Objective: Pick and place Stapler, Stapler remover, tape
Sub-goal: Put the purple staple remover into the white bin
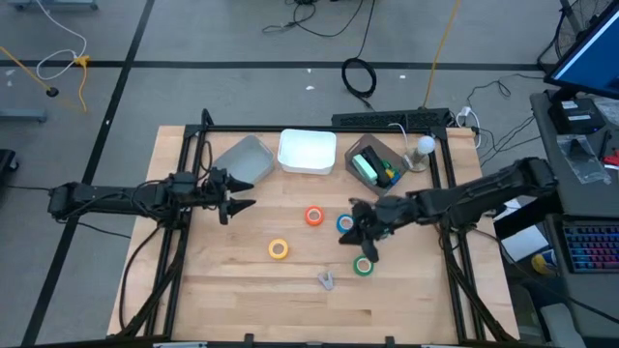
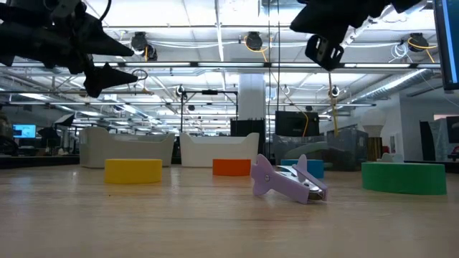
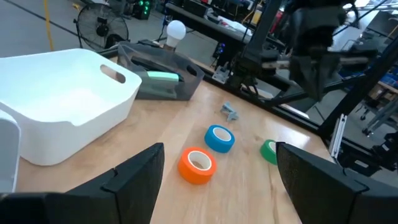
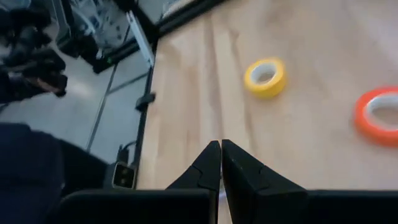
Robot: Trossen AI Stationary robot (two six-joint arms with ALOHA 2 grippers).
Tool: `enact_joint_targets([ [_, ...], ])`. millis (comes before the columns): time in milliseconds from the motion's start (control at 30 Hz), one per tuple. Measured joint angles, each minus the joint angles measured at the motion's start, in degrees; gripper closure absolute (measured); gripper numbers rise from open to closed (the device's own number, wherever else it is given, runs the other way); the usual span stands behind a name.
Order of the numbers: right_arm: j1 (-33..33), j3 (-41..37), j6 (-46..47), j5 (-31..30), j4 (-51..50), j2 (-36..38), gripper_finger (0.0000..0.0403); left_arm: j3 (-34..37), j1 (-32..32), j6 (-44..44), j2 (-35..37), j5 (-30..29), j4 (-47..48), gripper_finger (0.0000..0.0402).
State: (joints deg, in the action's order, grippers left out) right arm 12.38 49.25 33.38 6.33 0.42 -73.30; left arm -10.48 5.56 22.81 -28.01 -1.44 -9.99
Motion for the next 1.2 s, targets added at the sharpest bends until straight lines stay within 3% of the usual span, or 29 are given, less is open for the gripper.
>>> enact_joint_targets([
  [500,9.2,11.7,23.9,0.7,-2.9,-17.5,0.0382,0.0,0.0,-1.7,-0.1,7.0,1.7,0.0089],
  [800,10.7,12.2,41.0,4.6,-1.7,-23.2,0.0308,0.0,0.0,-3.5,-0.1,9.5,2.5,0.0089],
  [1000,10.1,12.2,44.9,5.8,-1.6,-24.3,0.0257,0.0,0.0,-4.5,-0.1,9.7,2.7,0.0089],
  [1200,8.1,12.2,48.5,3.1,-1.7,-24.3,0.0239,0.0,0.0,-4.9,-0.1,10.0,2.9,0.0089],
])
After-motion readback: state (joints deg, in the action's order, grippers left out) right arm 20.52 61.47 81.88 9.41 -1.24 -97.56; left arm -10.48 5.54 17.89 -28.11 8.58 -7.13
